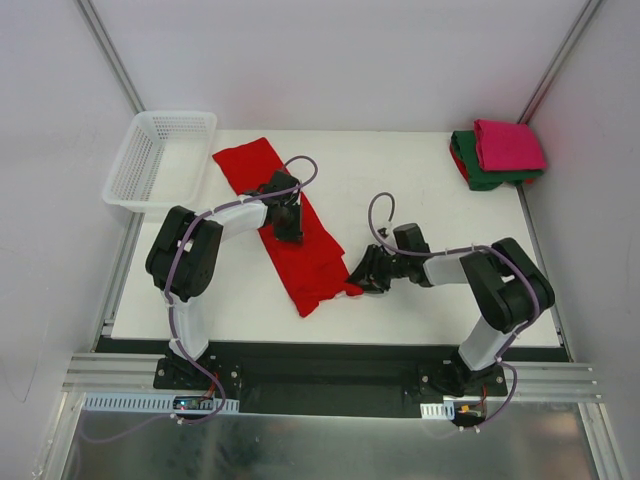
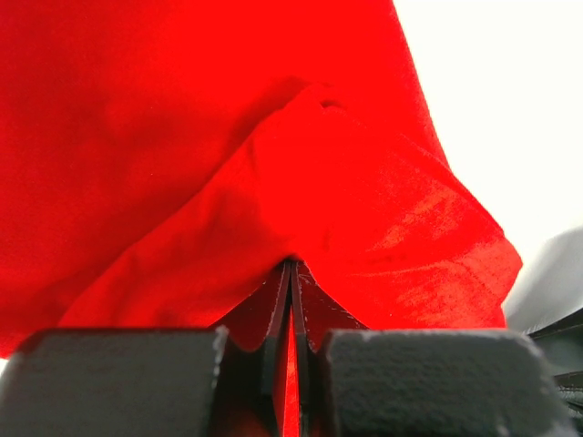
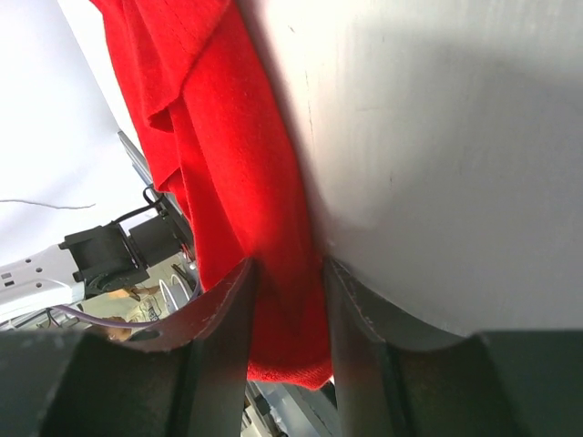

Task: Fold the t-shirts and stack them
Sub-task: Rotate the tshirt 90 degrees

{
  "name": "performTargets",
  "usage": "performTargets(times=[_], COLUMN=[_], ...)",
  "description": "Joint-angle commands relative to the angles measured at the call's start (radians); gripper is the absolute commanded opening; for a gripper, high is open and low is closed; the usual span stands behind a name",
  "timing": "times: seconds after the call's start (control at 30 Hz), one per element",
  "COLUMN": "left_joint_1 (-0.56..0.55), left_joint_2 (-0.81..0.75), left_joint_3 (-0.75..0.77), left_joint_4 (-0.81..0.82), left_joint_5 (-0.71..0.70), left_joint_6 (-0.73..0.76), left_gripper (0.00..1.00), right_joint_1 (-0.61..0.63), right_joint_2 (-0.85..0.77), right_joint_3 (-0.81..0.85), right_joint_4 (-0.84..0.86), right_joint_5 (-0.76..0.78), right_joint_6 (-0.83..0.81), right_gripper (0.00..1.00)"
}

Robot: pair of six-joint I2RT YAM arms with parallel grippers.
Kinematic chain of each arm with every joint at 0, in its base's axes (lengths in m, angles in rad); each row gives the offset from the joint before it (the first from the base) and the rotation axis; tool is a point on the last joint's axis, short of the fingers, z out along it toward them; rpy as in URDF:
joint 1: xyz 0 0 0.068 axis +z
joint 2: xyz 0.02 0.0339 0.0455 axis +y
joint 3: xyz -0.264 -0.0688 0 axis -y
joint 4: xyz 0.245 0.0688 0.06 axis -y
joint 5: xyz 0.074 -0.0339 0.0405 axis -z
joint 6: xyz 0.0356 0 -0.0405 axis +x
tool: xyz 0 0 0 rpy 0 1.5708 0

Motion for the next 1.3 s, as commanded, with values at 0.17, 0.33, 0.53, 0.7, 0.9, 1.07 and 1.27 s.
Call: performTargets(times=[0.17, 0.33, 0.53, 0.7, 0.9, 1.07, 1.27], left_joint_1=[0.016, 0.016, 0.015, 0.015, 0.016, 0.016, 0.018], left_joint_2=[0.010, 0.010, 0.008, 0.007, 0.008, 0.012, 0.010], left_joint_3=[-0.006, -0.003, -0.006, -0.009, -0.007, -0.006, -0.006], left_joint_4=[-0.012, -0.014, -0.012, -0.011, -0.012, -0.012, -0.011], left_joint_5=[-0.032, -0.032, -0.034, -0.035, -0.035, -0.034, -0.034], left_joint_6=[0.003, 0.001, 0.001, 0.001, 0.001, 0.001, 0.001], left_gripper=[0.00, 0.00, 0.00, 0.00, 0.00, 0.00, 0.00], right_joint_1=[0.012, 0.013, 0.012, 0.013, 0.013, 0.012, 0.012], right_joint_2=[-0.048, -0.058, -0.066, -0.074, -0.089, -0.100, -0.091], right_joint_3=[-0.068, -0.074, -0.082, -0.091, -0.112, -0.122, -0.120], right_joint_4=[-0.078, -0.078, -0.059, -0.040, 0.011, 0.011, 0.014], right_joint_5=[0.045, 0.037, 0.016, -0.004, -0.042, -0.047, -0.044], right_joint_6=[-0.005, 0.003, 0.026, 0.046, 0.090, 0.090, 0.094], right_gripper=[0.39, 0.39, 0.37, 0.36, 0.36, 0.34, 0.18])
